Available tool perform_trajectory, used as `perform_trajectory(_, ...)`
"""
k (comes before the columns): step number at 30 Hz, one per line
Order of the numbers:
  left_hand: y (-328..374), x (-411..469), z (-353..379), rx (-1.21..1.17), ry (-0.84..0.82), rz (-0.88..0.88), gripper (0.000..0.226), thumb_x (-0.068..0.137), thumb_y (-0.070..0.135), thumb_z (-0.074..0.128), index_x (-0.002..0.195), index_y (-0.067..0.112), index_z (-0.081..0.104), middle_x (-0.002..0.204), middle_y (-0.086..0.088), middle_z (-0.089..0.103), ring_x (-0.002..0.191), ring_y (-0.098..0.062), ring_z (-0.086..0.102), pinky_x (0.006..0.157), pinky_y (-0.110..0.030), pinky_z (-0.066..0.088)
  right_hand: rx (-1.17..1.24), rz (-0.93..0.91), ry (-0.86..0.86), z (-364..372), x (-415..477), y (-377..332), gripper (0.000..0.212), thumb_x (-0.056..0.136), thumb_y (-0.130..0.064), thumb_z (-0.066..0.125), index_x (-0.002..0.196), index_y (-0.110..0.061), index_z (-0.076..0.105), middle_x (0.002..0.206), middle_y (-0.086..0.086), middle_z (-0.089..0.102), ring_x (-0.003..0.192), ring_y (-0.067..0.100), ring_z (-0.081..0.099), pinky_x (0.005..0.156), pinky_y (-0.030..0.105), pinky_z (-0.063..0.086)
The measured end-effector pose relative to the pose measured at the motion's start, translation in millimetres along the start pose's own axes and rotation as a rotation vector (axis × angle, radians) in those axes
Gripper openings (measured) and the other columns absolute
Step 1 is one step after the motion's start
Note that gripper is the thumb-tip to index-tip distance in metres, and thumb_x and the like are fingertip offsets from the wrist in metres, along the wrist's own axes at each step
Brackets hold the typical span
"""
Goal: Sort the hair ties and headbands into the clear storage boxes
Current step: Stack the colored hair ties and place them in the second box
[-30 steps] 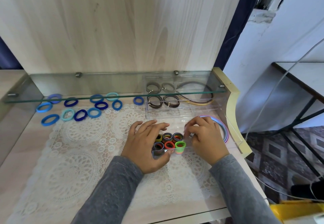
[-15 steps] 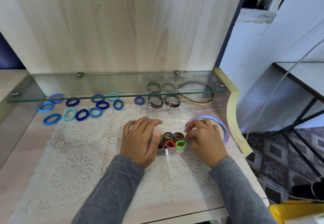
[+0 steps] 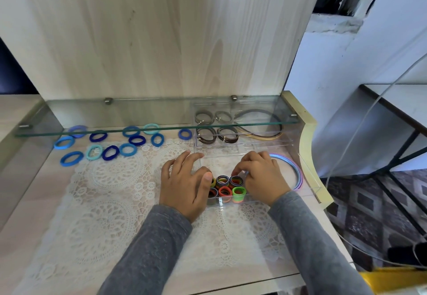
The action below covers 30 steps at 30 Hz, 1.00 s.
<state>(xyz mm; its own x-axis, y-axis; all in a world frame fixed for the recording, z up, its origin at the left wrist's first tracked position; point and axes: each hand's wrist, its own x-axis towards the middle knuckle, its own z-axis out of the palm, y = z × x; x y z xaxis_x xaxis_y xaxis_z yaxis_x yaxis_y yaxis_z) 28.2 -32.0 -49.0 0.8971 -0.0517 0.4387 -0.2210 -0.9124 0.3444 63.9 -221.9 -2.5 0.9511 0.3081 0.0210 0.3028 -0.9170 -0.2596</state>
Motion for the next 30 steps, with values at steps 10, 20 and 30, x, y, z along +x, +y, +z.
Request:
perform_trajectory(10,-1,1,0,-0.001,0.006,-0.003,0.069,0.096,0.051,0.004,0.085,0.029,0.068,0.132,0.007,0.055,0.132,-0.02,0.039,0.106,-0.044,0.022,-0.05,-0.003,-0.002,-3,-2,-6,0.039,0.087,-0.008,0.044,0.108,-0.03,0.069,0.117,-0.008,0.053,0.113,0.018,0.035,0.094,0.036,0.031)
perform_trajectory(20,-2,0,2,-0.024,0.042,0.005,0.069,0.097,0.05,0.005,0.083,0.028,0.068,0.131,0.006,0.056,0.131,-0.021,0.04,0.105,-0.042,0.022,0.003,-0.023,-0.025,-9,1,-22,0.043,0.084,-0.005,0.044,0.105,-0.033,0.069,0.119,-0.008,0.05,0.115,0.018,0.033,0.097,0.036,0.027)
perform_trajectory(30,-4,0,3,-0.049,0.05,0.0,0.065,0.097,0.048,0.009,0.08,0.028,0.068,0.131,0.005,0.056,0.131,-0.021,0.039,0.106,-0.039,0.018,-0.034,-0.038,-0.094,-10,5,-29,0.039,0.086,-0.008,0.044,0.106,-0.031,0.068,0.121,-0.007,0.051,0.115,0.019,0.033,0.097,0.038,0.027)
